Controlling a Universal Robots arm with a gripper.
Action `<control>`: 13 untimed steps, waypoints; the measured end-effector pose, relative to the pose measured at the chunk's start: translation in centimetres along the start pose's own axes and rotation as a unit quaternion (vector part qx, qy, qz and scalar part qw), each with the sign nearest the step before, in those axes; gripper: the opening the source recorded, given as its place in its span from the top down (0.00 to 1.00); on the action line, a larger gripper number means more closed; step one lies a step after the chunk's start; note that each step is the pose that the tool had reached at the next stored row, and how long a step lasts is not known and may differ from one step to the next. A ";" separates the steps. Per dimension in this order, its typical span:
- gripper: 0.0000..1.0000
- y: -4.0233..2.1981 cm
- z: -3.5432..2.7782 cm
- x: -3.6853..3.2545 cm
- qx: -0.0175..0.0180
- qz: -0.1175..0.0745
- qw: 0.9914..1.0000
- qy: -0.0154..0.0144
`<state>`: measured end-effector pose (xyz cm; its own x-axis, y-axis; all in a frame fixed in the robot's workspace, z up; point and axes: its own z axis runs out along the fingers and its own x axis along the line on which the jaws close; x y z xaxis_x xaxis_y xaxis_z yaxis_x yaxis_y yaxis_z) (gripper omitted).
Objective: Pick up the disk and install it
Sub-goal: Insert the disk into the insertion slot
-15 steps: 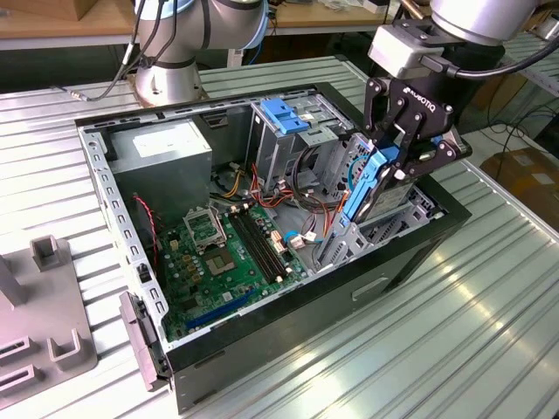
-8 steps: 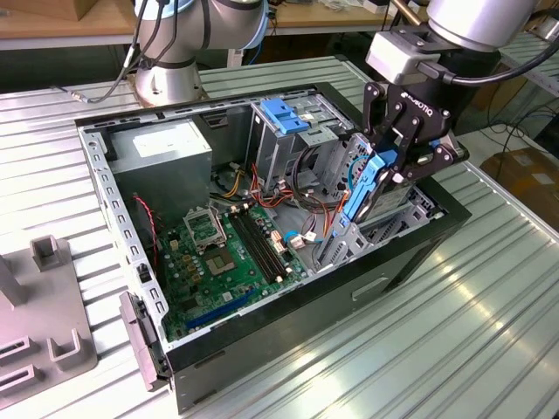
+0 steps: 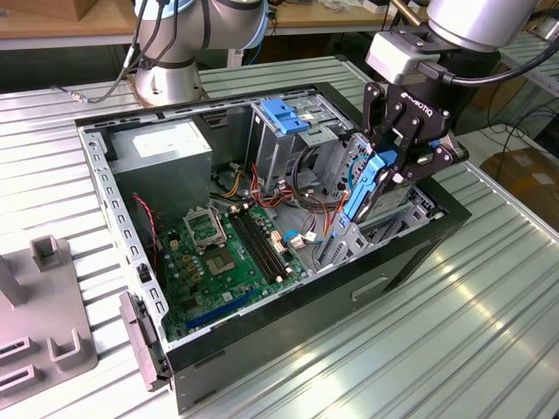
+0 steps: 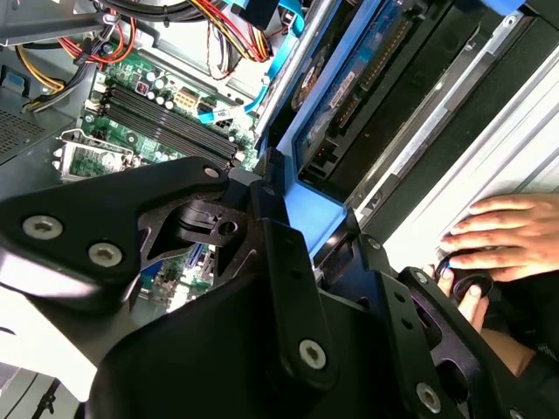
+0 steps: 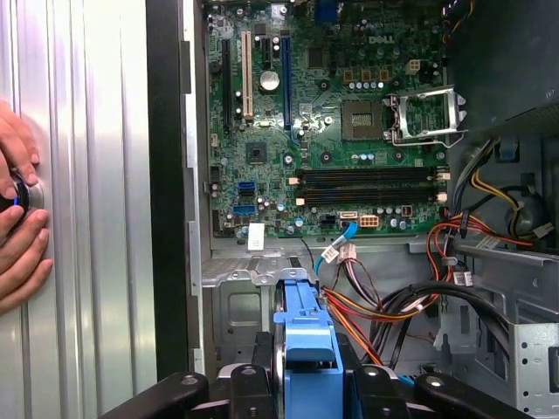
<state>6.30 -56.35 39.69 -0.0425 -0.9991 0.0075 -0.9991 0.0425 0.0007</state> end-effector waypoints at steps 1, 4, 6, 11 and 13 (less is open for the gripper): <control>0.63 0.00 0.00 0.00 0.000 0.000 1.000 0.000; 0.63 0.00 0.01 0.00 0.000 0.000 1.000 0.000; 0.63 0.00 0.07 0.00 0.000 0.000 1.000 0.000; 0.63 0.00 0.87 0.00 0.000 0.000 1.000 0.000; 0.63 0.00 1.36 0.00 0.000 0.000 1.000 0.000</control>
<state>6.30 -56.36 38.33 -0.0425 -0.9991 0.0074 -0.9991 0.0425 0.0007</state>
